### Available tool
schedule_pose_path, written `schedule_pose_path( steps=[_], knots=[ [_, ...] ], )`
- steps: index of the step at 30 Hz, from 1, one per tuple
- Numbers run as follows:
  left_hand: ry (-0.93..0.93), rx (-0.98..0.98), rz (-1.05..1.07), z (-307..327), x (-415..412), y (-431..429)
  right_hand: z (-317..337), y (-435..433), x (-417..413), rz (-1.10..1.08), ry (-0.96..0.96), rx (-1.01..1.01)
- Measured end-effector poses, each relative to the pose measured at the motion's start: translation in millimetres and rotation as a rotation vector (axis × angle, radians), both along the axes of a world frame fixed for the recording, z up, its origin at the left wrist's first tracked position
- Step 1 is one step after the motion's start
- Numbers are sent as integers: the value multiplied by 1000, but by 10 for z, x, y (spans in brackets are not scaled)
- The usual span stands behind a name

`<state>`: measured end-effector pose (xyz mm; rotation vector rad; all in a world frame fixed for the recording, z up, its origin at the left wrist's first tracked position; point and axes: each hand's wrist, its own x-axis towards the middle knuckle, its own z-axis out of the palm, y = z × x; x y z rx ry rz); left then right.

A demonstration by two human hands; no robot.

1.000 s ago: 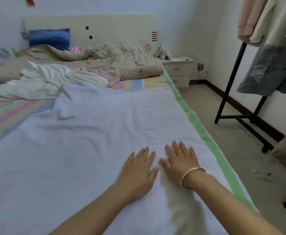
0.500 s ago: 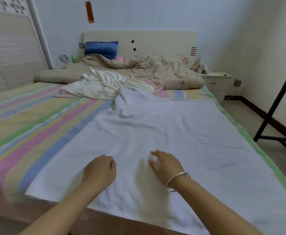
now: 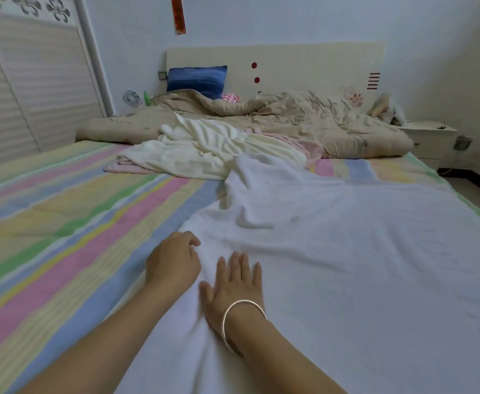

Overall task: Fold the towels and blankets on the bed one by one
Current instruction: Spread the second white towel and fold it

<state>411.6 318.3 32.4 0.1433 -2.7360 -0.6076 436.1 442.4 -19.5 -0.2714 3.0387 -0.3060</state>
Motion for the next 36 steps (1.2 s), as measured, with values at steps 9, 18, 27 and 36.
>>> schedule_pose_path(
  steps=[9,18,27,36],
  knots=[
    [-91,144,-32,154,-975,-548,490,-43,-899,208,-81,-581],
    [-315,651,-192,63,-2280,-277,1008,446,-2416,-204,234,-321],
    [-298,1007,-302,-407,-2903,-238,969,274,-3899,-194,353,-7],
    [-467,1076,-352,-212,-2784,-280,1132,189,-4425,-337,285,110]
  ],
)
